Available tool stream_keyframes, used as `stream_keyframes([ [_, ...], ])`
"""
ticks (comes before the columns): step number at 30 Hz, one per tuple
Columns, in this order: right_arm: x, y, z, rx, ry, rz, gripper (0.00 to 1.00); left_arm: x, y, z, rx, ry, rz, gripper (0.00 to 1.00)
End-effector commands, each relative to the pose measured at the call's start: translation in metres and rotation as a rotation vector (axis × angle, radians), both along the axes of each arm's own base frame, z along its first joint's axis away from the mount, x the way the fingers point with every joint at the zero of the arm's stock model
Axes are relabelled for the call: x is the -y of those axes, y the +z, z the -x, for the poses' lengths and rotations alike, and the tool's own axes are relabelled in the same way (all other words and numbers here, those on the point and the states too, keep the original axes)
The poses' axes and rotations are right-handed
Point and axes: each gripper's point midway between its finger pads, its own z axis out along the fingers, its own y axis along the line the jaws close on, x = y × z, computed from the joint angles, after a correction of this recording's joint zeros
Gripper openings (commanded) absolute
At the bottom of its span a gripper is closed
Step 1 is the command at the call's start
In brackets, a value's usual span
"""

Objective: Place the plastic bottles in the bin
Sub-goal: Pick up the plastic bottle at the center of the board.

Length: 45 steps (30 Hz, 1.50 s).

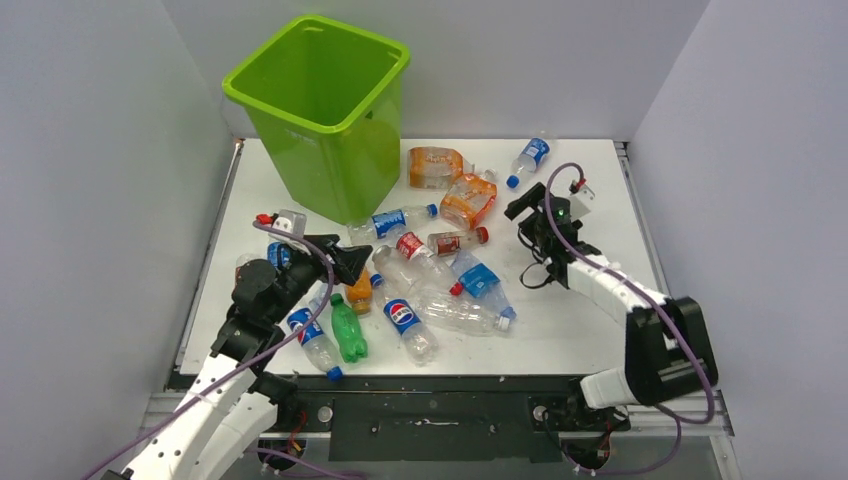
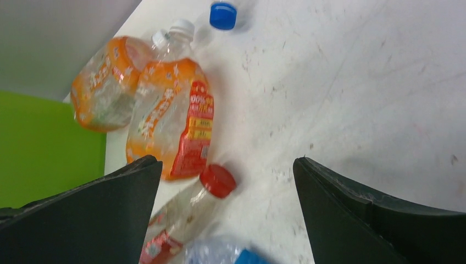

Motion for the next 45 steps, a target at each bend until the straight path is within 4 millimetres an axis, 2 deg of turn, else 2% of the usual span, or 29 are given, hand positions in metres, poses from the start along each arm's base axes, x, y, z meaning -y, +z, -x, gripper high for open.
stream_keyframes([
  [1, 0.012, 0.030, -0.065, 0.148, -0.081, -0.044, 0.94, 0.001, 0.039, 0.007, 0.106, -0.001, 0.125, 0.89],
  [7, 0.017, 0.008, -0.132, 0.089, -0.087, -0.051, 0.94, 0.003, 0.038, 0.009, 0.096, -0.006, 0.126, 0.89],
  [11, 0.014, -0.019, -0.168, 0.025, -0.074, -0.065, 0.95, 0.004, 0.038, 0.010, 0.096, -0.013, 0.129, 0.89],
  [14, 0.013, -0.034, -0.182, -0.021, -0.069, -0.065, 0.97, 0.004, 0.037, 0.010, 0.095, -0.012, 0.127, 0.89],
  [22, 0.005, -0.064, -0.194, -0.076, -0.052, -0.088, 0.97, 0.005, 0.036, 0.010, 0.087, -0.019, 0.126, 0.89],
  [27, 0.002, -0.083, -0.195, -0.103, -0.050, -0.108, 0.87, 0.004, 0.034, 0.009, 0.084, -0.010, 0.119, 0.89],
  [36, 0.006, -0.095, -0.203, -0.100, -0.064, -0.114, 0.77, 0.005, 0.031, 0.007, 0.075, -0.006, 0.111, 0.89],
  [45, 0.006, -0.105, -0.209, -0.105, -0.060, -0.130, 0.41, 0.004, 0.029, 0.006, 0.072, -0.001, 0.103, 0.89],
])
